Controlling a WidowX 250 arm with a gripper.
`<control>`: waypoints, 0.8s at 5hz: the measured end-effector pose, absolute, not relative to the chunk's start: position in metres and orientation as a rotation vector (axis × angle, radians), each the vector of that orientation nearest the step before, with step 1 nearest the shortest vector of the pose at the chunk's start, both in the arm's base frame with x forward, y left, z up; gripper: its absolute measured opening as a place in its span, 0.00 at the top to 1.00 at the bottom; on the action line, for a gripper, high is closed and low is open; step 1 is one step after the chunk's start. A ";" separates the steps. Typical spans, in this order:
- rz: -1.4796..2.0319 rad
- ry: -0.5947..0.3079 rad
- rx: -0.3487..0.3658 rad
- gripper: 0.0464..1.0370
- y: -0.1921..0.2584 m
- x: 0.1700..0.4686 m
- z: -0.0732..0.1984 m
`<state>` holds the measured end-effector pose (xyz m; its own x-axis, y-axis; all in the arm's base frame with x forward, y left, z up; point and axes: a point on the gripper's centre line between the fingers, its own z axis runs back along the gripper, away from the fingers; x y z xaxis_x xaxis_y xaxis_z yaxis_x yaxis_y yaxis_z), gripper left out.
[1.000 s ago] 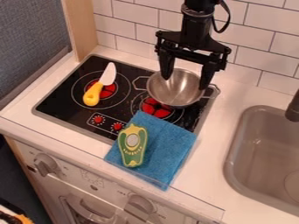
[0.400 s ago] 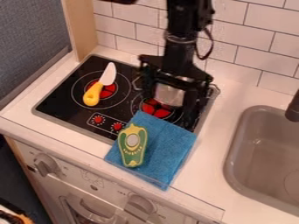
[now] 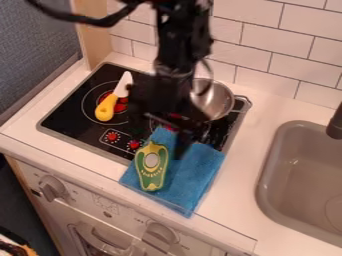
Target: Placed the green half bell pepper near the yellow knife on the upper left side of the burner
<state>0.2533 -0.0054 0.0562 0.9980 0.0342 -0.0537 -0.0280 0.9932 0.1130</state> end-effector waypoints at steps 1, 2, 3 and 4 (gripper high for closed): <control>0.046 0.073 0.139 0.04 0.000 0.253 0.035; 0.074 0.071 0.172 0.04 0.005 0.253 0.012; 0.104 0.055 0.150 0.09 0.005 0.254 0.010; 0.106 0.056 0.126 0.24 0.004 0.252 0.011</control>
<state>0.2520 0.0042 0.0106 0.9928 0.1095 -0.0492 -0.1024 0.9864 0.1288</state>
